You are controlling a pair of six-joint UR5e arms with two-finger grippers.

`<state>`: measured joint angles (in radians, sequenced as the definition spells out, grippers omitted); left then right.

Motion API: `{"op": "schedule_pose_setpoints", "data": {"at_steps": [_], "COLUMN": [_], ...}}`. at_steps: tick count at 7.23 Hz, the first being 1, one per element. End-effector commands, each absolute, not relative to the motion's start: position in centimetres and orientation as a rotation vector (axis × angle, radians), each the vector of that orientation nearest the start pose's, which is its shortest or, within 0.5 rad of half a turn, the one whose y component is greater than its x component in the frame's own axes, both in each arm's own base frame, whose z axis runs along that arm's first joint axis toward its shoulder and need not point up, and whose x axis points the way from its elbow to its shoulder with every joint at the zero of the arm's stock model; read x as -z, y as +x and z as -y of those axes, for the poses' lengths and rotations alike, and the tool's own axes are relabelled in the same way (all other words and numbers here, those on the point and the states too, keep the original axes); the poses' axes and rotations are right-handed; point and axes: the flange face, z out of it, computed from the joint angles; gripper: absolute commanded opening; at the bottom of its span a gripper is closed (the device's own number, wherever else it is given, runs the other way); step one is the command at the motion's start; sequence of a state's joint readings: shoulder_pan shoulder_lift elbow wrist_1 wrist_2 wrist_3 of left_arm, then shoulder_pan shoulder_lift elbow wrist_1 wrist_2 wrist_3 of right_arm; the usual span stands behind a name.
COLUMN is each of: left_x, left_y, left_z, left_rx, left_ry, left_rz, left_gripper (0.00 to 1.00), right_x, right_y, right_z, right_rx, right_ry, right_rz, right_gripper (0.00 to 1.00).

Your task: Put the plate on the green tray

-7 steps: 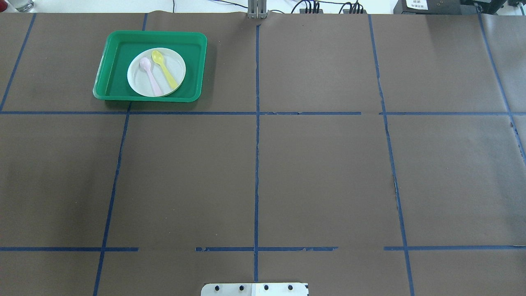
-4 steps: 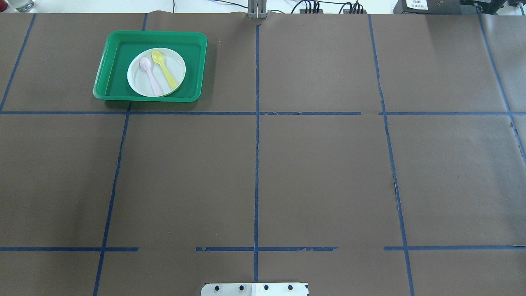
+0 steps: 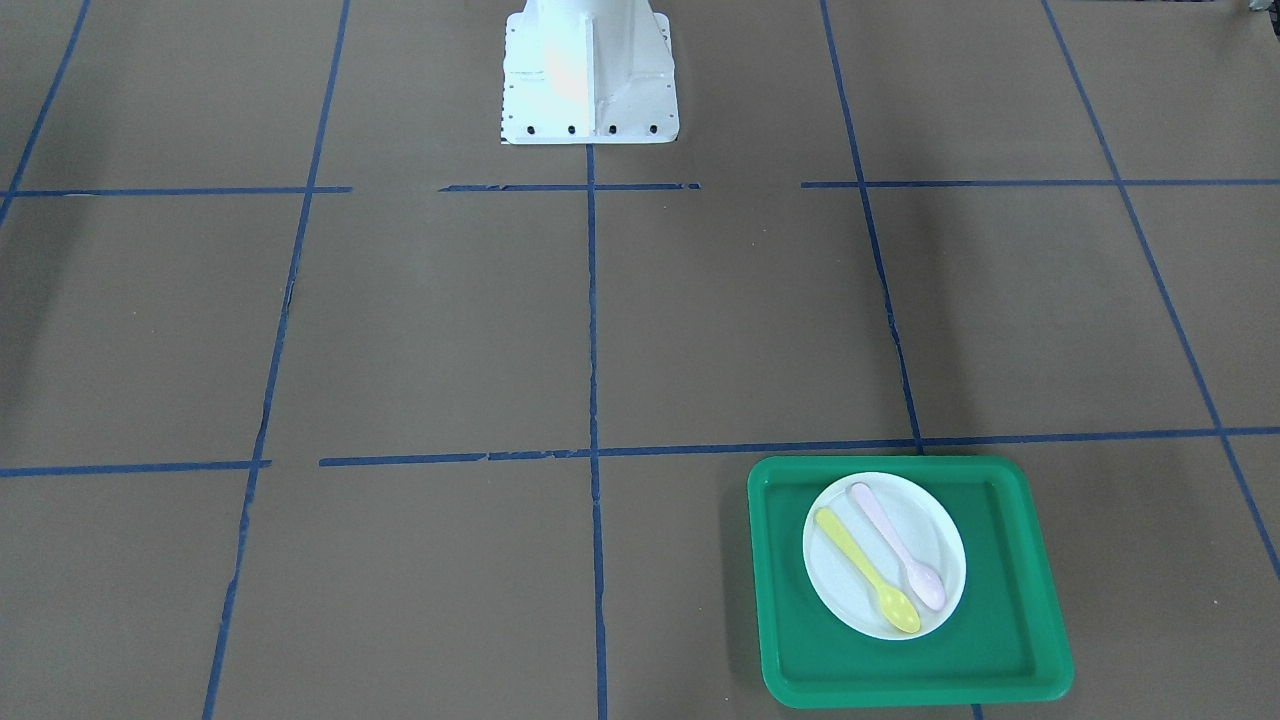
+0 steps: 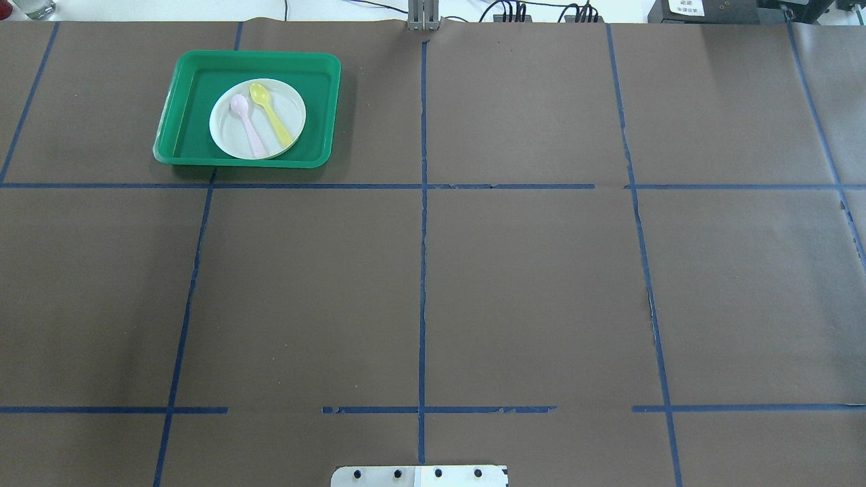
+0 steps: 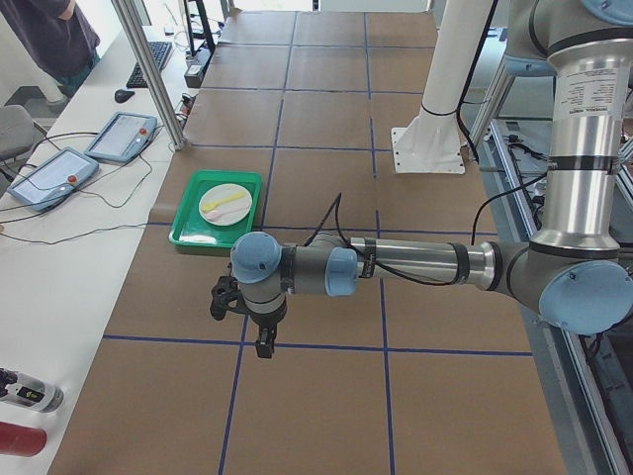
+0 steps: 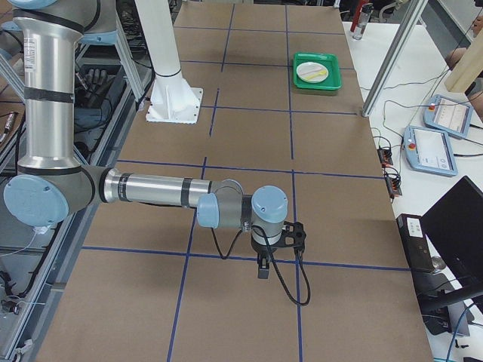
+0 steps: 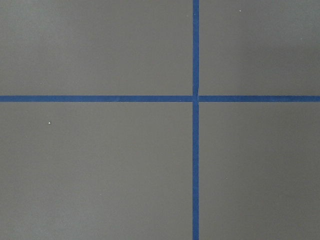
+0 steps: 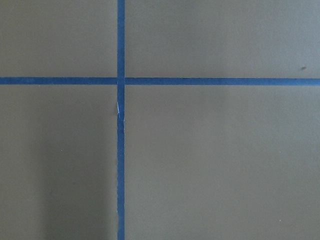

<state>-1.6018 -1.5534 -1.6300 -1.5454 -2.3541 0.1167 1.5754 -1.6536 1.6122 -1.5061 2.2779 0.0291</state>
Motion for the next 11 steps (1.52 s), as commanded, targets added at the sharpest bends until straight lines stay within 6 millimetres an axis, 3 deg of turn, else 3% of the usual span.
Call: {"op": "schedule_pose_setpoints", "data": {"at_steps": [1,11], "left_x": [-64.42,-65.14], "left_y": [-7.76,-7.54], "left_z": [47.65,47.69], "left_rx": [-0.105,-0.110], "left_ry": [0.075,0.061], "left_rz": [-0.781,-0.793], "left_gripper": [1.00,1.00], "right_x": [-67.64,-67.55], "right_y": [7.07,7.07], "right_z": [45.77,45.79], "right_rx": [-0.025,-0.024], "right_ry": [0.012,0.015], "right_rz": [0.707,0.707], "right_gripper": [1.00,1.00]}}
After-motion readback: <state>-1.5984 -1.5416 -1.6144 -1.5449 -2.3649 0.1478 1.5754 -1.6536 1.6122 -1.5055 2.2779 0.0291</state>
